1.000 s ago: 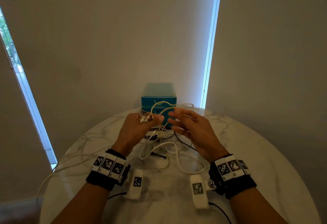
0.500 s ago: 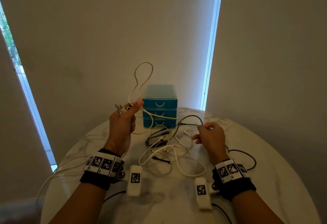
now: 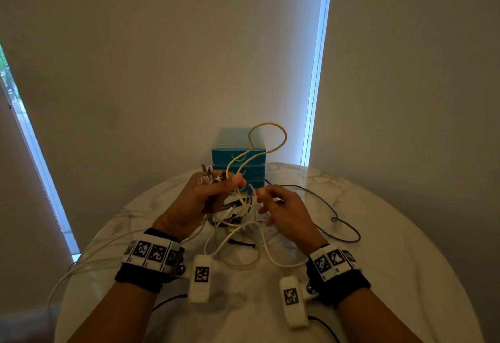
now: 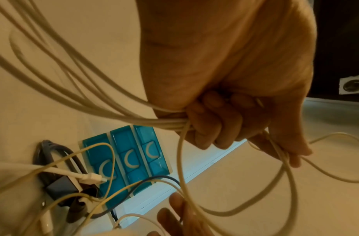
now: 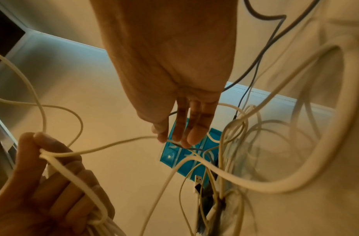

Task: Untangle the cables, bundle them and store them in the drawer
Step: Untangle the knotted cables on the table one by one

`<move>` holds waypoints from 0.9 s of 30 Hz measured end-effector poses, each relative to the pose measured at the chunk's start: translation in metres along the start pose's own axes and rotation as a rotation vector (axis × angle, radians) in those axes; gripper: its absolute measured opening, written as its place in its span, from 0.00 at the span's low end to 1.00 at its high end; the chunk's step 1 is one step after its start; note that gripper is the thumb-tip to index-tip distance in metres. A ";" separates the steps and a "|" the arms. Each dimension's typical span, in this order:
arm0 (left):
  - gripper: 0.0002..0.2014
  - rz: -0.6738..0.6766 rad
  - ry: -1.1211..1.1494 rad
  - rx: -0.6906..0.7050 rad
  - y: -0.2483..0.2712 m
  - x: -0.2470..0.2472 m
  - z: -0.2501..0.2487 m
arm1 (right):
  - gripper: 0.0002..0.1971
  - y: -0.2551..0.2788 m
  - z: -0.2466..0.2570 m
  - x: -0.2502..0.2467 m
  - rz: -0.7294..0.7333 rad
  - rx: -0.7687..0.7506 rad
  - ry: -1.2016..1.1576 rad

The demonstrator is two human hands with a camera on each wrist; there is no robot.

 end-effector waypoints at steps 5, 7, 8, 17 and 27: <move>0.11 -0.024 0.026 0.016 0.002 -0.003 -0.006 | 0.12 -0.002 0.004 0.000 0.047 0.040 -0.128; 0.18 0.075 -0.013 0.038 0.003 0.003 -0.006 | 0.17 0.000 0.003 0.008 0.111 0.138 -0.372; 0.19 0.142 -0.058 0.033 0.005 0.007 -0.006 | 0.19 -0.001 0.001 0.010 0.126 0.162 -0.514; 0.18 0.425 -0.327 -0.076 0.014 0.023 0.001 | 0.12 0.000 0.000 -0.012 0.057 0.351 -1.115; 0.22 -0.251 -0.169 -0.126 -0.003 -0.034 0.018 | 0.15 -0.007 0.006 -0.026 0.110 0.241 -0.663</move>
Point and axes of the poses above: each hand's wrist, its own y-axis away from the middle knuckle, its own x-axis out of the palm, z = x × y, the point moved 6 cm from there along -y, towards the middle knuckle, and after that the axes turned 3 degrees about z, right-handed, at the moved point
